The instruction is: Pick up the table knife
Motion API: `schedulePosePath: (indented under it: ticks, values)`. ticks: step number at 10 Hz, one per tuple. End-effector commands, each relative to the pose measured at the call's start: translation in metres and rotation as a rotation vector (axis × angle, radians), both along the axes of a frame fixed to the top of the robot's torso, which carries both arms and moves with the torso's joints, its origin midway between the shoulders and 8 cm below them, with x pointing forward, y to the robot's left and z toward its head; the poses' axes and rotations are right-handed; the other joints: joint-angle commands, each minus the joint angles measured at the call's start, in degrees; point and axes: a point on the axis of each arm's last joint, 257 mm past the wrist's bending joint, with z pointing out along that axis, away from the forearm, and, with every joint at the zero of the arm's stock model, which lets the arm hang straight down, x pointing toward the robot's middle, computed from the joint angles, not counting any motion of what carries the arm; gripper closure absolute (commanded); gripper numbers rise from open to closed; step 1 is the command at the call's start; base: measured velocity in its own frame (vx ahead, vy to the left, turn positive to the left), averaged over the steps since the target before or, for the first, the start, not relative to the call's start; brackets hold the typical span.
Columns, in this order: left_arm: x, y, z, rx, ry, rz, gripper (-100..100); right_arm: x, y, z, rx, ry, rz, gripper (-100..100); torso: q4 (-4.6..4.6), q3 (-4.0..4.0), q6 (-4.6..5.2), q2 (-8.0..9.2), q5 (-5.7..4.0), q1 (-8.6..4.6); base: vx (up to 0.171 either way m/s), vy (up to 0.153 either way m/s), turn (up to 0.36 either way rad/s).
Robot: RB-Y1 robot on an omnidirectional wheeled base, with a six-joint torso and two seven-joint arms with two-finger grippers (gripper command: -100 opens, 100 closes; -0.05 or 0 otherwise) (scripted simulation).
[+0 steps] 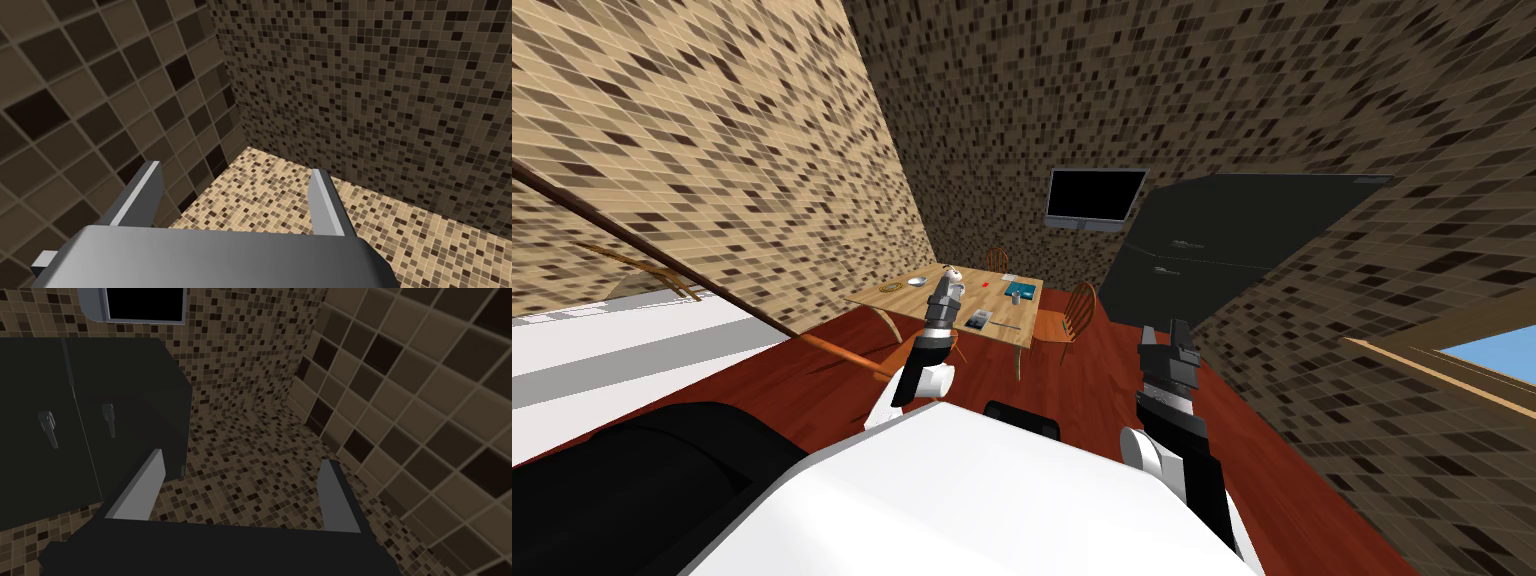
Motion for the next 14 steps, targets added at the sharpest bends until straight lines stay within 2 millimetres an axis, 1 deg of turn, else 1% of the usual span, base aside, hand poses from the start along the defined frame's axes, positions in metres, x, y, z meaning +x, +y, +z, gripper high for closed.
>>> schedulePosePath:
  ticks: [1, 4, 7, 8, 10, 11, 12, 13, 14]
  values:
    - [0.003, 0.002, -0.004, 0.026, 0.023, -0.003, -100, 0.000, 0.000, 0.000, 0.000, 0.000, 0.000, 0, 0.00, 0.00, 0.00, 0.00, 0.00, 0.00, 0.007, -0.023, -0.021]
    - [0.012, 0.015, -0.019, 0.080, 0.102, 0.013, -100, 0.000, 0.000, 0.000, 0.000, 0.000, 0.000, 0, -0.01, -0.01, 0.00, -0.02, -0.05, -0.23, 0.009, -0.068, -0.027]
    - [0.022, 0.043, -0.043, 0.114, 0.214, 0.065, -100, 0.000, 0.000, 0.000, 0.000, 0.000, 0.000, 0, -0.02, -0.05, 0.01, -0.08, -0.08, -0.35, 0.026, -0.101, -0.048]
    - [0.022, 0.044, -0.044, 0.113, 0.218, 0.066, -100, 0.000, 0.000, 0.000, 0.000, 0.000, 0.000, 0, -0.03, -0.07, 0.01, -0.12, -0.08, -0.39, 0.026, -0.085, -0.012]
    - [0.026, 0.069, -0.063, 0.122, 0.302, 0.117, -100, 0.000, 0.000, 0.000, 0.000, 0.000, 0.000, 0, -0.02, -0.04, 0.00, -0.06, -0.07, -0.31, 0.025, -0.096, -0.056]
    - [0.027, 0.070, -0.066, 0.119, 0.313, 0.119, -100, 0.000, 0.000, 0.000, 0.000, 0.000, 0.000, 0, -0.02, -0.06, 0.01, -0.11, -0.09, -0.40, 0.039, -0.090, -0.012]
    - [0.027, 0.085, -0.076, 0.120, 0.355, 0.148, -100, 0.000, 0.000, 0.000, 0.000, 0.000, 0.000, 0, -0.03, -0.08, 0.00, -0.13, -0.08, -0.34, 0.037, -0.095, -0.048]
    - [0.028, 0.085, -0.078, 0.118, 0.365, 0.150, -100, 0.000, 0.000, 0.000, 0.000, 0.000, 0.000, 0, -0.03, -0.08, 0.00, -0.13, -0.08, -0.36, 0.026, -0.069, -0.019]
    - [0.028, 0.101, -0.089, 0.116, 0.411, 0.181, -100, 0.000, 0.000, 0.000, 0.000, 0.000, 0.000, 0, -0.03, -0.06, 0.00, -0.10, -0.07, -0.27, 0.037, -0.086, -0.062]
